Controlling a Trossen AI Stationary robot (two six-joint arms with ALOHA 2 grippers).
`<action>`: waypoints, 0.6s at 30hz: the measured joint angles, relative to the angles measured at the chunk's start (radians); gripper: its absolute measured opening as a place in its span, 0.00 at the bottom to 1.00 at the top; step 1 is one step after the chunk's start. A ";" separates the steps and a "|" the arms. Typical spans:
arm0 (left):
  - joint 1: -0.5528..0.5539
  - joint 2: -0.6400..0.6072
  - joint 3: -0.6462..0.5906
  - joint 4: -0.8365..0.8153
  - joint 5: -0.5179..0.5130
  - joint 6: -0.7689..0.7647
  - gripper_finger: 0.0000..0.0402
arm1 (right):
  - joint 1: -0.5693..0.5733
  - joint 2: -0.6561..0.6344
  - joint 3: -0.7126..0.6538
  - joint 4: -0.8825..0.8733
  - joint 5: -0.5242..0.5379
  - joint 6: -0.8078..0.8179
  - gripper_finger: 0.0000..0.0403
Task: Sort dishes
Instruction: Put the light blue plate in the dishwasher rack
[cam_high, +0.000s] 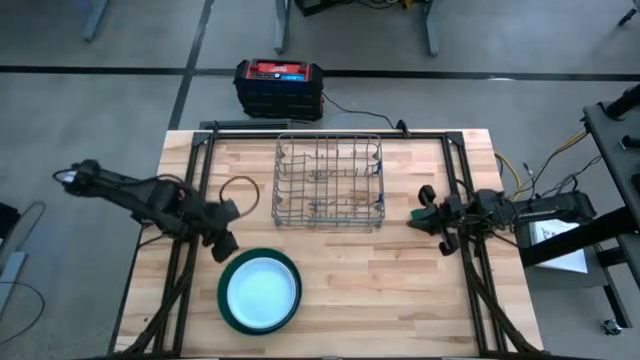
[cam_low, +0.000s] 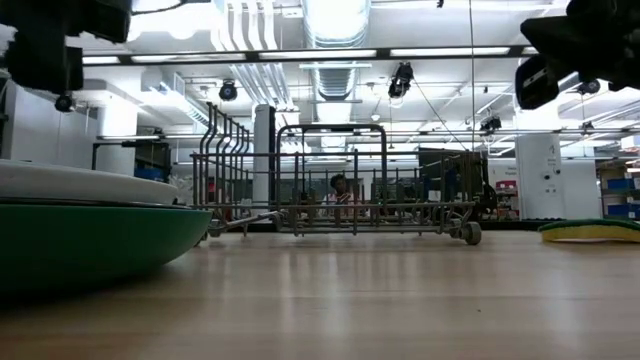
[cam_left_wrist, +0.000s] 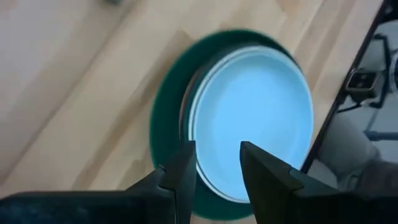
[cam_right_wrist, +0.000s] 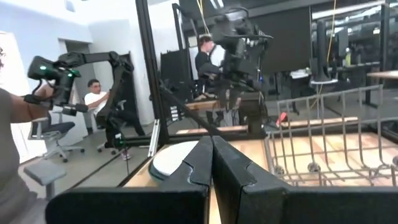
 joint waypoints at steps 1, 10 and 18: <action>-0.036 0.013 0.004 0.001 -0.018 -0.018 0.29 | 0.000 0.006 0.000 0.000 0.002 0.000 0.00; -0.272 0.129 0.004 0.050 -0.141 0.027 0.28 | -0.001 0.016 0.000 0.093 0.027 -0.042 0.00; -0.394 0.203 0.000 0.121 -0.267 0.032 0.28 | -0.001 0.018 0.001 0.090 0.027 -0.024 0.00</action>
